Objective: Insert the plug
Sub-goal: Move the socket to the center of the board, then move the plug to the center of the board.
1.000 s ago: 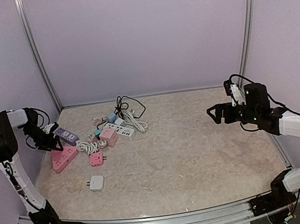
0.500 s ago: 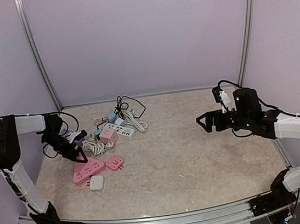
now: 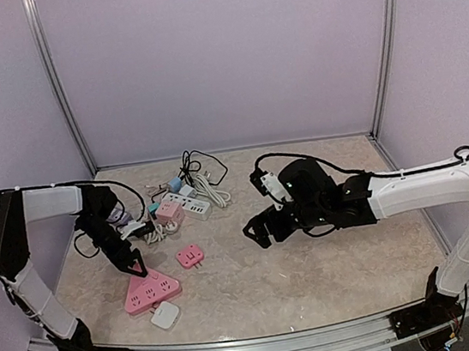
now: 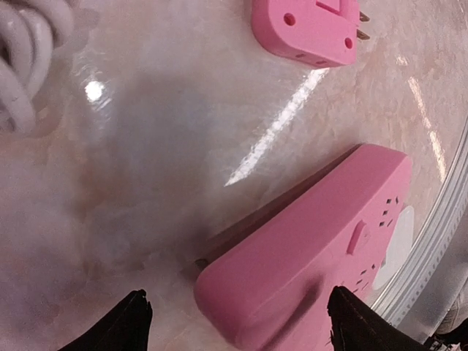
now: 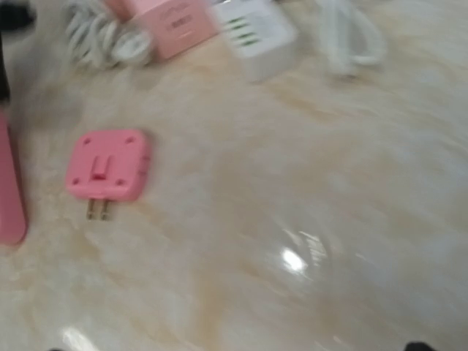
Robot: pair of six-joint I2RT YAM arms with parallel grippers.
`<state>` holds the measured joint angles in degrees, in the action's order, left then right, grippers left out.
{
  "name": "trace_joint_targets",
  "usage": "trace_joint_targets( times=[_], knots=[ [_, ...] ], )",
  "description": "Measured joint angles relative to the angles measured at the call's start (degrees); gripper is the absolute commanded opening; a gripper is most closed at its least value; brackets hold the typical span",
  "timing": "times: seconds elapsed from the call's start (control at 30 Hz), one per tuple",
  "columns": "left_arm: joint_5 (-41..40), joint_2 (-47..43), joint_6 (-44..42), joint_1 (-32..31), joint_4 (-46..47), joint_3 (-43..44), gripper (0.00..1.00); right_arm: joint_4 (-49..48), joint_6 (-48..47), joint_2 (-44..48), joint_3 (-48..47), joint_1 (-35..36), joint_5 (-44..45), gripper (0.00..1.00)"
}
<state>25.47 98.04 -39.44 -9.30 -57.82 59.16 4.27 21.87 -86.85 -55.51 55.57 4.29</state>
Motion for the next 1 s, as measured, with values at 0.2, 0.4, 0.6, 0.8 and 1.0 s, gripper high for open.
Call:
trace_joint_targets(
  times=[0.2,0.4,0.6,0.8,1.0],
  knots=[
    [-2.05,-7.08,-1.92,8.46,-1.68,0.02,0.84,7.76,-4.07,-19.43,-20.65,11.41,4.2,1.0],
    [-2.14,-12.74,-2.62,19.37,-2.01,-3.67,0.89,19.89,-8.61,-39.8,-48.72,20.81,3.96,1.0],
    [-2.21,-18.05,-1.44,25.05,-1.46,-7.65,0.95,29.2,-9.77,-49.64,-63.21,25.97,3.5,1.0],
    [0.85,-19.89,1.97,25.14,1.79,-3.98,0.99,37.44,-8.57,-57.16,-72.91,26.4,3.45,1.0],
    [1.22,-19.63,3.21,25.14,4.15,-3.5,0.99,38.84,-7.43,-60.72,-74.4,26.12,2.99,1.0]
  ],
)
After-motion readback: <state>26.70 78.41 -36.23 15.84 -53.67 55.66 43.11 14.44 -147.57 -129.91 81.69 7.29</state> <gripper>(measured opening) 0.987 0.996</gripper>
